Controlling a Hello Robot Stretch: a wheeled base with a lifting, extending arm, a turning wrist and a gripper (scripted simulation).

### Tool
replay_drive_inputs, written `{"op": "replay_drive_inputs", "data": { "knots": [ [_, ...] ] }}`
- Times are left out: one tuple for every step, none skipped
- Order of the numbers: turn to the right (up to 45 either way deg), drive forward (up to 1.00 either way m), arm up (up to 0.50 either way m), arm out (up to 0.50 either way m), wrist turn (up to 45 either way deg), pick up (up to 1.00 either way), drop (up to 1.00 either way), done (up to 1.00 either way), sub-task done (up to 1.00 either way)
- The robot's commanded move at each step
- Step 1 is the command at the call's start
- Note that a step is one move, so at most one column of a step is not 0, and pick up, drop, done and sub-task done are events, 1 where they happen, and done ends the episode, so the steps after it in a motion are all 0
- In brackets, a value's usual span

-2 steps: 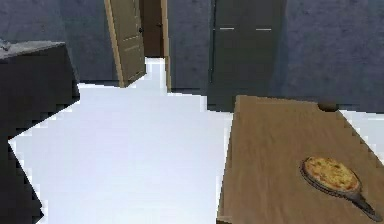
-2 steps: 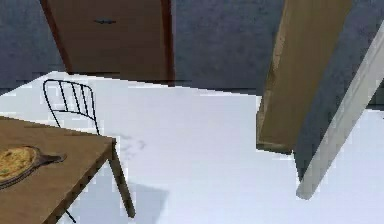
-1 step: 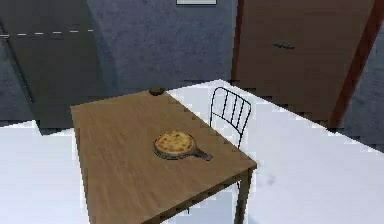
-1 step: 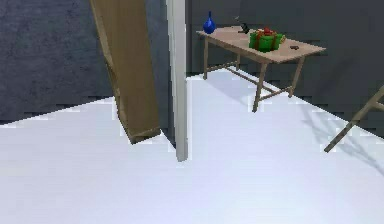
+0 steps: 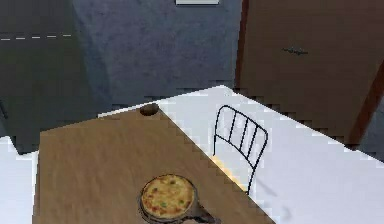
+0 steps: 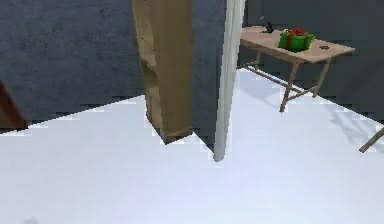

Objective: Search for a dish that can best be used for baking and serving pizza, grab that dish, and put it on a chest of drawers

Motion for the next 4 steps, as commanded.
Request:
{"op": "replay_drive_inputs", "data": {
  "knots": [
    [-45.0, 0.0, 0.0, 0.0, 0.0, 0.0, 0.0, 0.0, 0.0],
    [-45.0, 0.0, 0.0, 0.0, 0.0, 0.0, 0.0, 0.0, 0.0],
    [0.0, 0.0, 0.5, 0.0, 0.0, 0.0, 0.0, 0.0, 0.0],
    [0.0, 0.0, 0.32, 0.0, 0.0, 0.0, 0.0, 0.0, 0.0]
  ]
}}
